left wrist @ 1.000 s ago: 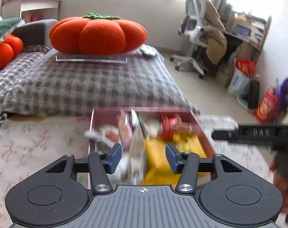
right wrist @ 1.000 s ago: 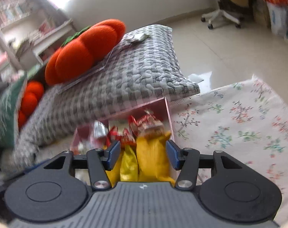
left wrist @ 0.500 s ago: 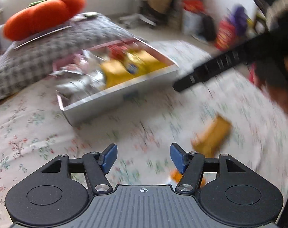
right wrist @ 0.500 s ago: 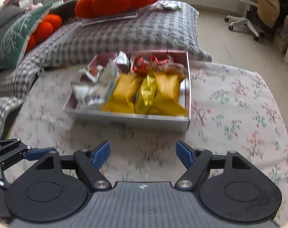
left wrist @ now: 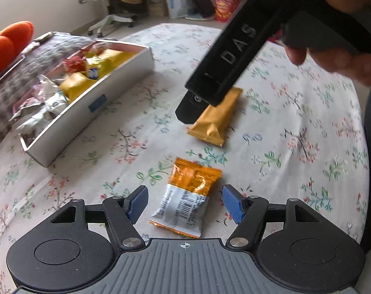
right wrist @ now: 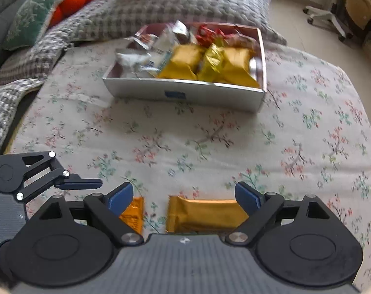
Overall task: Organize snacks
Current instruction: 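Grasp the orange-and-white packet with the left tool while the right grasps the gold bar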
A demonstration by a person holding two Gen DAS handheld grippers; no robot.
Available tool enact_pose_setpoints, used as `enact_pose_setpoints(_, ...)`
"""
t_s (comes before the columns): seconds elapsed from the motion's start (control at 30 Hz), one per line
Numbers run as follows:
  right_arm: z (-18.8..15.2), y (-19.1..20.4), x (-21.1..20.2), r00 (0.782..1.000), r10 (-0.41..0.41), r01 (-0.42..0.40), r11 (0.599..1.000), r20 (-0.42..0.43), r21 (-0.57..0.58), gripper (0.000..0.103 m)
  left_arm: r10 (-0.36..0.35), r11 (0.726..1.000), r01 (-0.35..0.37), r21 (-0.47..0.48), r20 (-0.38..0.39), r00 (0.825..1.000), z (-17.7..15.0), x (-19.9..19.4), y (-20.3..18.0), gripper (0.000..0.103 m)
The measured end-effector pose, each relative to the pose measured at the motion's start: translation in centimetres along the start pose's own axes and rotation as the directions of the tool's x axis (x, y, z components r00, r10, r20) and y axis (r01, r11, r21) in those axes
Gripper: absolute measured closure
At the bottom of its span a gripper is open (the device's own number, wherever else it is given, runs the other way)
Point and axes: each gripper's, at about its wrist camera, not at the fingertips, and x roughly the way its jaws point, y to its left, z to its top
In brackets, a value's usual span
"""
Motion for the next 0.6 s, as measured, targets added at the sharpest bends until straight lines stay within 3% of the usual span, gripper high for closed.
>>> enact_pose_setpoints(0.17,-0.3,-0.8,0.7,0.999,-0.030,0.031,0.999,-0.036,0.030,0.014,0.010,1.000,-0.010,0.000,-0.032,0.999,-0.1,1.3,0.0,0.034)
enact_pose_setpoints(0.27,-0.6,-1.0,1.0,0.998,-0.027,0.028,0.999,-0.053,0.032,0.014,0.002,0.999,-0.003,-0.039,-0.025,1.000,0.0,1.2,0.5,0.050)
enact_pose_setpoints(0.3,-0.6,-1.0,1.1,0.998,-0.026,0.028,0.999,-0.060,0.030,0.014,0.001,0.999,-0.003,-0.051,-0.029,1.000,0.0,1.2,0.7,0.061)
enact_pose_setpoints(0.33,-0.7,-1.0,1.2,0.997,-0.029,0.030,0.999,-0.067,0.025,0.014,0.000,0.998,-0.002,-0.066,-0.033,0.999,0.1,1.3,1.0,0.063)
enact_pose_setpoints(0.6,-1.4,-1.3,2.3,0.991,-0.048,0.049,0.999,-0.128,0.008,0.014,0.051,0.990,-0.057,-0.127,-0.047,0.998,0.2,1.3,2.2,0.066)
